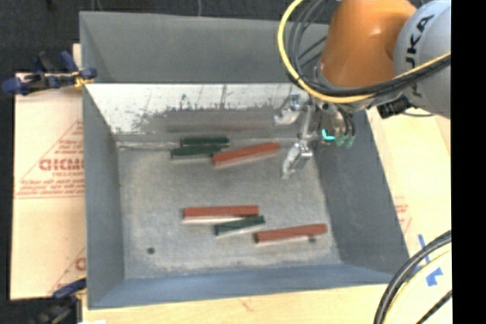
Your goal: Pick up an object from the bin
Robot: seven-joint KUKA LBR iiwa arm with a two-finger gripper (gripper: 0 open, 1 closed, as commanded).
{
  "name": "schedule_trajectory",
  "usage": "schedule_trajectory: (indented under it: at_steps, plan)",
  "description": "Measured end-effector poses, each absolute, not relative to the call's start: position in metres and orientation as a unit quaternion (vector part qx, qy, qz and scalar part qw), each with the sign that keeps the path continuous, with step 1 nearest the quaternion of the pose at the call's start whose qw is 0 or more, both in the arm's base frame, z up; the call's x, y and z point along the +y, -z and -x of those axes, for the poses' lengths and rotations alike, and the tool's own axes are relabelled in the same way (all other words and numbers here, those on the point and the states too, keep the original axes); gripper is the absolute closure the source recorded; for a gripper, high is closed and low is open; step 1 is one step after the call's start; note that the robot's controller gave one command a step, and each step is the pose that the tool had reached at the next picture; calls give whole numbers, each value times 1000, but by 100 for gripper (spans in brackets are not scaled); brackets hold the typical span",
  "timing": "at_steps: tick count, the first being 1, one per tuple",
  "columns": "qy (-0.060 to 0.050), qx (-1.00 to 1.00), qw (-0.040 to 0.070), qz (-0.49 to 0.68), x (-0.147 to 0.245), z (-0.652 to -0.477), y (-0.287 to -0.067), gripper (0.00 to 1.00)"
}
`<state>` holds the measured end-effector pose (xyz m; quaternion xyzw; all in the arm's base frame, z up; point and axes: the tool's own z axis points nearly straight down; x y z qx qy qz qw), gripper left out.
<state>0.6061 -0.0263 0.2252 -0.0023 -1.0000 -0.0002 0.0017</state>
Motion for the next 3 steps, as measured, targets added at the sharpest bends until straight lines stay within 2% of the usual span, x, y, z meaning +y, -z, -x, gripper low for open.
schedule_trajectory:
  at_steps: [1, 2, 3]
  plan:
    - [0, -1000, -2, 2, -26, -608, -230, 0]
    - [0, -999, -5, 32, -24, -612, -182, 0]
    - [0, -1000, -5, 20, -19, -621, -114, 0]
